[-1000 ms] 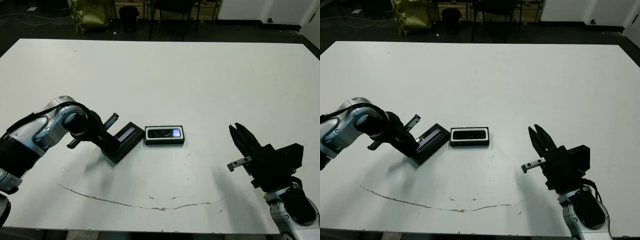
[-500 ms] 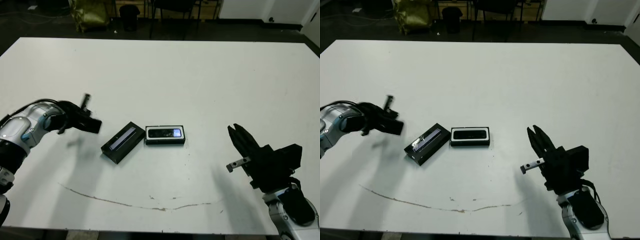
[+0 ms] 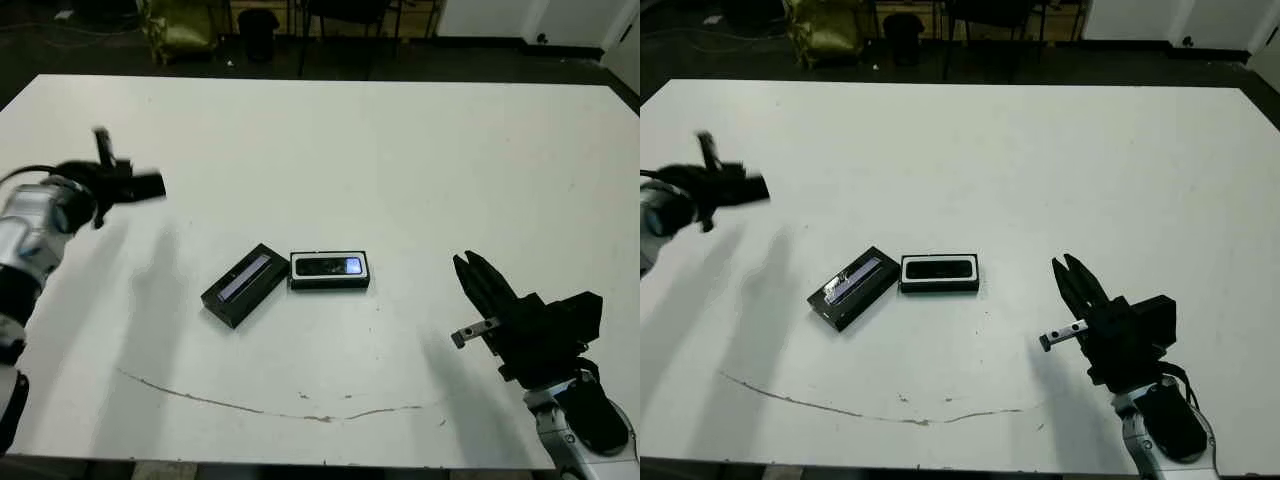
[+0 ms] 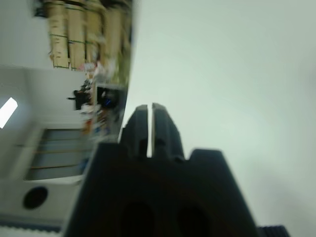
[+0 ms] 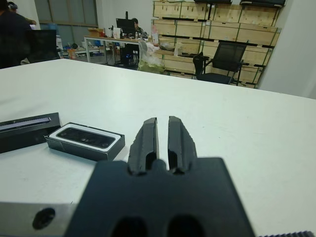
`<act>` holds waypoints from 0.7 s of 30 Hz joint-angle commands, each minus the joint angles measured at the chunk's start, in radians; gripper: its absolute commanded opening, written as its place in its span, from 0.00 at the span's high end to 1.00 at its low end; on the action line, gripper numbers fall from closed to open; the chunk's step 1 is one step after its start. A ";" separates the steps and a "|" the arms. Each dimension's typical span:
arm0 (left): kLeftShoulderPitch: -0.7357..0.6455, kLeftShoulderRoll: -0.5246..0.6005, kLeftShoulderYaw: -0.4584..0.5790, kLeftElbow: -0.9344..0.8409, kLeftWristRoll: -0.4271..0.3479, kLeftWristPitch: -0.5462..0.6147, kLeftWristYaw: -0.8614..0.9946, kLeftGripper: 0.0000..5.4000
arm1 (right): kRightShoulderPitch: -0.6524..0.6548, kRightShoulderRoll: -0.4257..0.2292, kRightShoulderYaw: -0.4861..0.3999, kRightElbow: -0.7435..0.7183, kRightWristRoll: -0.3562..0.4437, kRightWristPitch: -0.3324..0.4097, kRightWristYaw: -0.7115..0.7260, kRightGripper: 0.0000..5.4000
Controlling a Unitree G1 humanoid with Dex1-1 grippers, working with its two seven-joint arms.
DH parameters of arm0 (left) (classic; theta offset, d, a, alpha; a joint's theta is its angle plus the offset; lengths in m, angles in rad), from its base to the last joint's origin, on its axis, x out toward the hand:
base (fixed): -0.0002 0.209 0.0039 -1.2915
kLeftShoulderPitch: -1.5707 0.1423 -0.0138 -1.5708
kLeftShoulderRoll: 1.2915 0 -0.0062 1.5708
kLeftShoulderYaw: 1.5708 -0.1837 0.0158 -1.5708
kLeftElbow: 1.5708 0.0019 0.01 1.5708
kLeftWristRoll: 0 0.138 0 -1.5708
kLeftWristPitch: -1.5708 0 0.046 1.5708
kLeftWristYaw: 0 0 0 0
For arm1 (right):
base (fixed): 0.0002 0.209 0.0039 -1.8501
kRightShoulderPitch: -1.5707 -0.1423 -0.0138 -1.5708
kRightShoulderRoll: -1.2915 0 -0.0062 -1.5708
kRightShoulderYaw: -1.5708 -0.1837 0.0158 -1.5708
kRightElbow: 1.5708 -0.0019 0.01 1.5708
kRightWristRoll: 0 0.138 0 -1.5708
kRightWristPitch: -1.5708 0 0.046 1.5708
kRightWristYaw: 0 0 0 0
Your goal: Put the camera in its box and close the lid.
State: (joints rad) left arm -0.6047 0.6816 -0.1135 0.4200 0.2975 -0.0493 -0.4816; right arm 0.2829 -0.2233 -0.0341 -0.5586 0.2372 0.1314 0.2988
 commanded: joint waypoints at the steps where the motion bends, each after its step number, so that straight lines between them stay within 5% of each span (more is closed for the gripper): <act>1: 0.235 -0.085 0.181 -0.377 -0.322 0.202 -0.086 1.00 | 0.009 0.001 0.010 0.016 0.002 0.011 0.002 1.00; 5: 0.417 -0.168 0.290 -0.687 -0.533 0.387 -0.024 1.00 | 0.010 0.004 0.018 0.016 -0.004 0.012 -0.003 1.00; 10: 0.571 -0.274 0.367 -0.931 -0.666 0.530 0.102 1.00 | 0.016 0.006 0.021 0.018 0.002 0.006 -0.001 1.00; 17: 0.758 -0.371 0.324 -1.113 -0.674 0.597 0.244 1.00 | 0.019 0.013 0.026 0.018 0.019 0.012 -0.002 1.00; 21: 0.822 -0.375 0.275 -1.197 -0.647 0.654 0.292 0.89 | 0.023 0.012 0.028 0.027 0.016 0.003 -0.002 1.00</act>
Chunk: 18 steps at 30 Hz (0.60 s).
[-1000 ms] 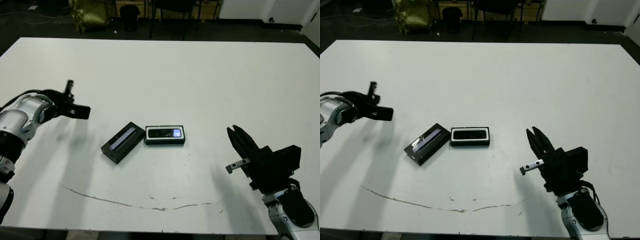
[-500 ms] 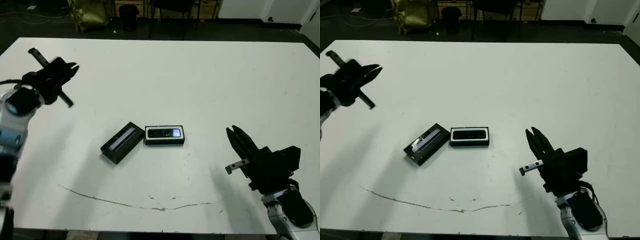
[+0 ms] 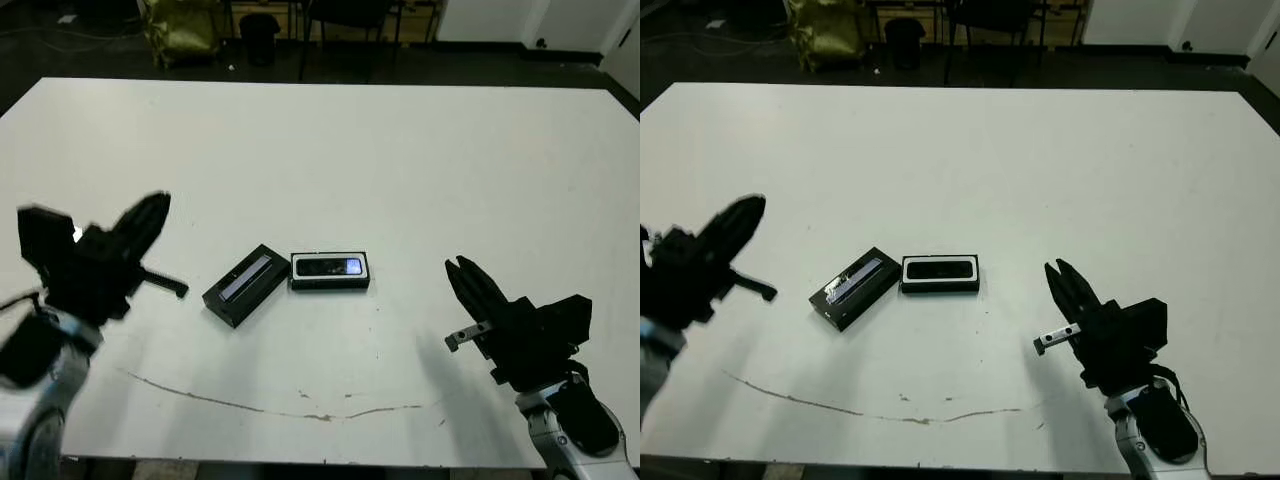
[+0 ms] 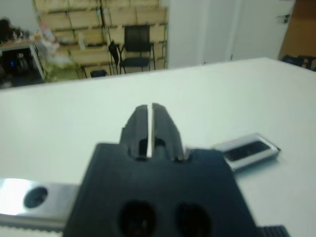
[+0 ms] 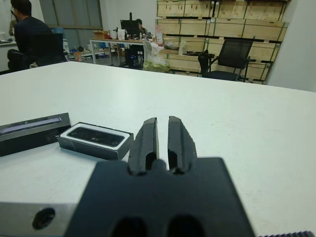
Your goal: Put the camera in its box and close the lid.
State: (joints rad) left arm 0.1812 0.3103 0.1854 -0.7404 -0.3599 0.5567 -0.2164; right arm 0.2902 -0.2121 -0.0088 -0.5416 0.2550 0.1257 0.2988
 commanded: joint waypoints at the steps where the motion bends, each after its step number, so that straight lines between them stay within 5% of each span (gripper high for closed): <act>1: 0.044 -0.008 -0.031 -0.043 0.008 0.049 0.030 0.84 | 0.016 0.001 0.004 0.011 -0.005 0.004 -0.002 1.00; 8: 0.047 0.028 -0.064 -0.009 -0.018 0.053 -0.031 0.52 | 0.018 0.013 0.016 0.030 0.008 -0.025 0.009 1.00; 18: 0.008 0.136 -0.143 0.098 0.109 -0.062 -0.138 0.07 | 0.021 0.023 0.028 0.026 0.008 -0.025 0.008 1.00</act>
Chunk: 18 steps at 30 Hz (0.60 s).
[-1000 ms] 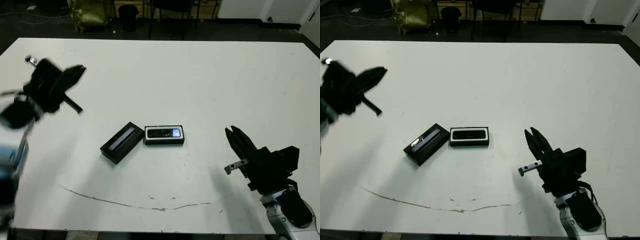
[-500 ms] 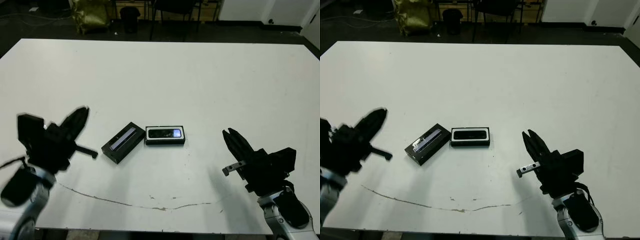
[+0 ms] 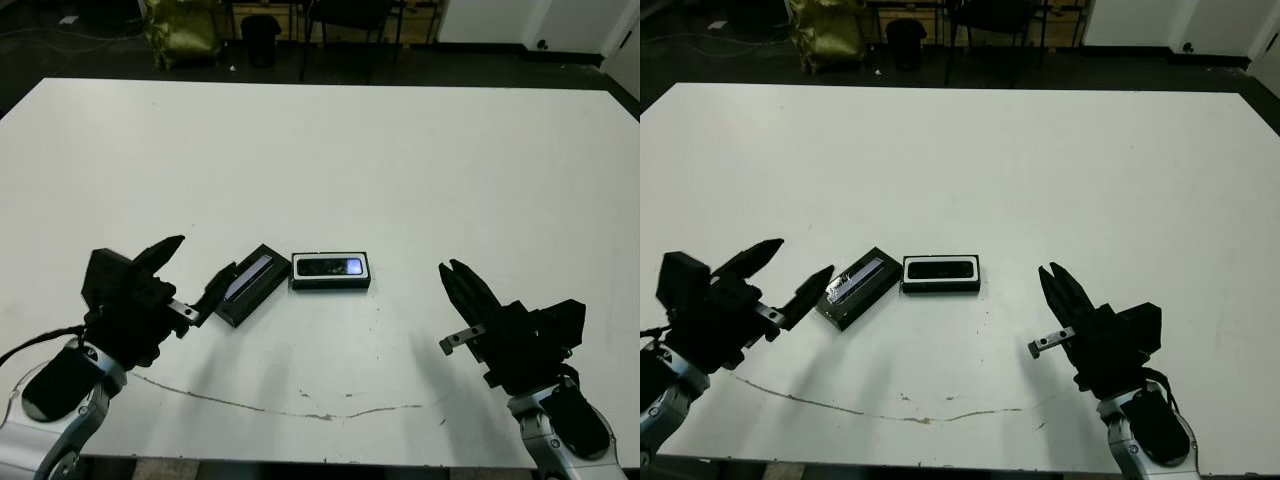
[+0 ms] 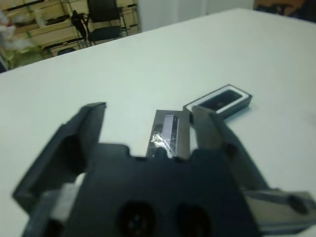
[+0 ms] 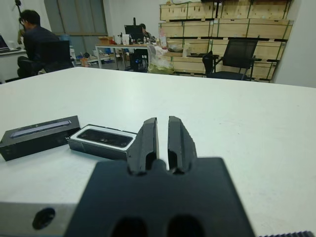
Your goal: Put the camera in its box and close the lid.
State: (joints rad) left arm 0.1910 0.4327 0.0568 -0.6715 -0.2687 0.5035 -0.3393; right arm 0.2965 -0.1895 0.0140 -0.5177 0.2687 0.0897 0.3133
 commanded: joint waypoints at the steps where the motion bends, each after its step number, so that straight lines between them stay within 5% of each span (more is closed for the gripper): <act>1: -0.005 0.009 -0.011 0.036 0.003 -0.001 -0.024 0.03 | 0.016 -0.001 0.005 0.000 -0.003 0.012 -0.006 1.00; 14: -0.062 0.002 0.053 0.107 -0.181 0.160 -0.072 0.00 | 0.023 0.003 0.014 0.005 -0.004 -0.012 -0.005 1.00; 18: -0.089 0.004 0.103 0.104 -0.303 0.292 -0.064 0.00 | 0.021 0.003 0.015 0.011 0.015 -0.010 0.005 1.00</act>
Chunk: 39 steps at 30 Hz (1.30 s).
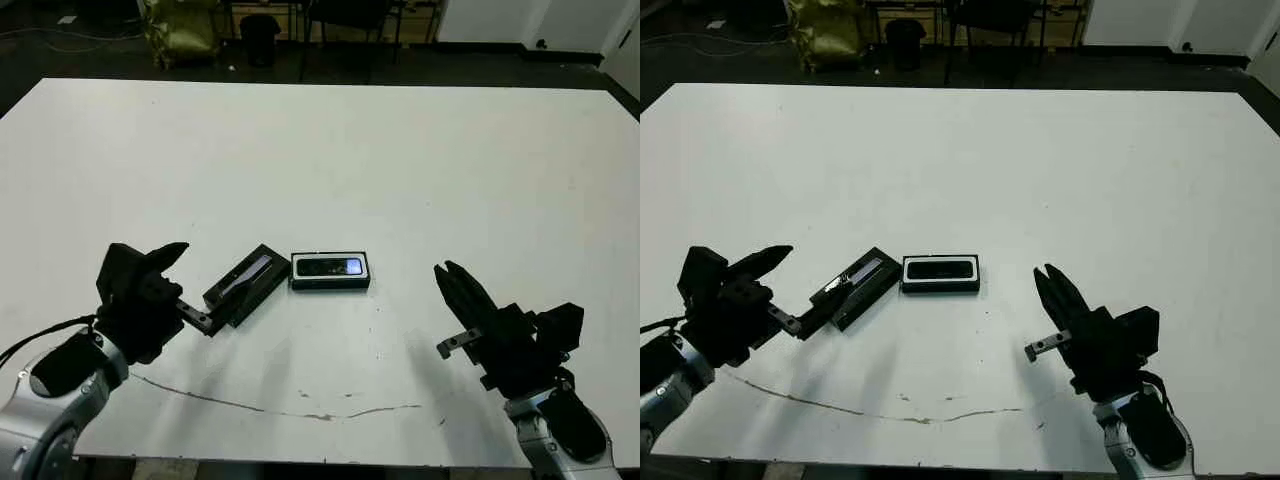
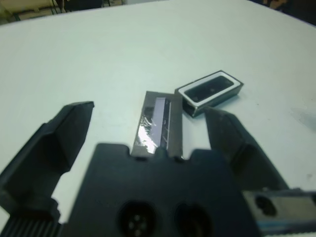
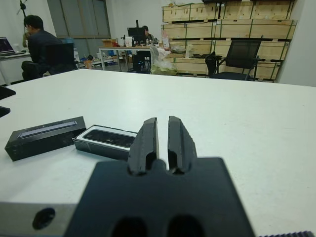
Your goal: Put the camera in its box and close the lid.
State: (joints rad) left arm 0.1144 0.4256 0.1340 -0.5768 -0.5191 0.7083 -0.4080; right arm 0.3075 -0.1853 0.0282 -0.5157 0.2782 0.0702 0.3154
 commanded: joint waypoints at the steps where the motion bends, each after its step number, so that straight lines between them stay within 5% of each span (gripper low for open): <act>1: -0.019 0.016 0.033 0.005 -0.072 0.113 0.010 0.00 | 0.010 -0.003 0.002 0.009 0.003 0.009 0.002 1.00; 7: -0.068 0.024 0.053 -0.041 -0.115 0.258 0.107 0.00 | 0.009 -0.001 0.003 0.018 0.012 0.012 0.003 1.00; 24: -0.084 0.089 -0.092 0.047 0.051 0.115 0.026 0.00 | 0.008 -0.001 0.009 0.028 0.013 0.003 0.006 1.00; 39: -0.113 0.073 -0.090 0.090 0.044 0.184 -0.007 0.00 | 0.010 0.000 0.012 0.040 0.008 -0.006 0.003 1.00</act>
State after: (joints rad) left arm 0.0013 0.4954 0.0438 -0.5006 -0.4768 0.8706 -0.4212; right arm 0.3079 -0.1794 0.0430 -0.4873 0.2934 0.0582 0.3178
